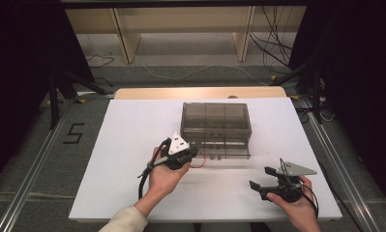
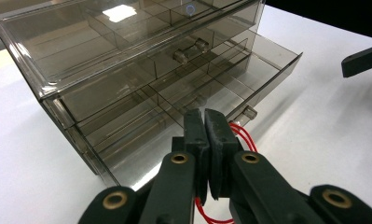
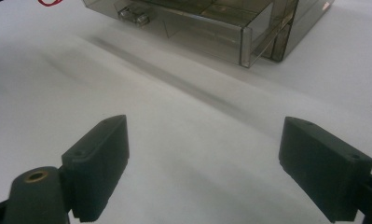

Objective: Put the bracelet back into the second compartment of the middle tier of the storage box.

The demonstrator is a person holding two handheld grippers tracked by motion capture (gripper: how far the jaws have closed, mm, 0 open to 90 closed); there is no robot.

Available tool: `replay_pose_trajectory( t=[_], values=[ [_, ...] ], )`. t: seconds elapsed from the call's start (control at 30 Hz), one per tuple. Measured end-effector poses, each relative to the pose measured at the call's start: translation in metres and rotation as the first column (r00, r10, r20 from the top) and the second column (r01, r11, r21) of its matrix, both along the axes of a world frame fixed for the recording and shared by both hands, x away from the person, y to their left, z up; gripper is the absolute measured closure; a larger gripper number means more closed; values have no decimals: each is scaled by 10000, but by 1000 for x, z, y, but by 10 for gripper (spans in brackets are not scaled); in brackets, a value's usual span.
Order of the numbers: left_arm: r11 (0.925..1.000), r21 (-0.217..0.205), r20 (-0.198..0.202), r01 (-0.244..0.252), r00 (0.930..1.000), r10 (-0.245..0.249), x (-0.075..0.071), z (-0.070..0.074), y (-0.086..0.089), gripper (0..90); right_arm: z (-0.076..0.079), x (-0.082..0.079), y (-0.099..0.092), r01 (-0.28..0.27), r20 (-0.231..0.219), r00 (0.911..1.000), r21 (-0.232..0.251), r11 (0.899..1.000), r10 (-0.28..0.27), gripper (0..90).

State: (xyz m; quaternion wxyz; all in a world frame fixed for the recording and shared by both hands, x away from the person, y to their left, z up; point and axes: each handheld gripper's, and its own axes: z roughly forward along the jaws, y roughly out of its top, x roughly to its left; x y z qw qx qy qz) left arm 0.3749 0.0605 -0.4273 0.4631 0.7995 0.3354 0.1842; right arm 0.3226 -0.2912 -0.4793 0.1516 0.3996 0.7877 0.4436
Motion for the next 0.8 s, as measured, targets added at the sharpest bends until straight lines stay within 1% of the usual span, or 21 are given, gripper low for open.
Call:
replay_pose_trajectory(
  t=[0.07,0.1,0.27,0.4,0.47,0.5,0.6,0.8],
  values=[
    [10000,-16,-39,27,10000,-27,0,0,-1,883,0,0,0,43,-84,10000,-20,10000,-43,168],
    [10000,-76,-43,-6,10000,6,0,0,-2,883,0,0,0,44,-85,10000,-17,10000,-44,169],
    [10000,-6,25,67,10000,-67,1,1,-4,883,0,0,0,4,0,10000,-14,10000,-4,168],
    [10000,-59,9,68,10000,-68,1,2,-6,883,0,0,0,35,-4,10000,8,10000,-35,168],
    [9999,-131,21,85,10000,-84,2,3,-8,883,0,0,0,83,-76,9999,11,10000,-83,168],
    [9999,-102,38,113,9999,-113,2,4,-9,883,0,0,0,66,-89,9999,-2,10000,-66,168],
    [9998,-171,43,131,9999,-130,3,5,-12,883,0,0,0,55,-34,10000,8,10000,-55,169],
    [9996,-120,131,258,9996,-257,4,7,-17,883,0,0,-1,97,-56,9999,21,10000,-96,169]
  ],
)
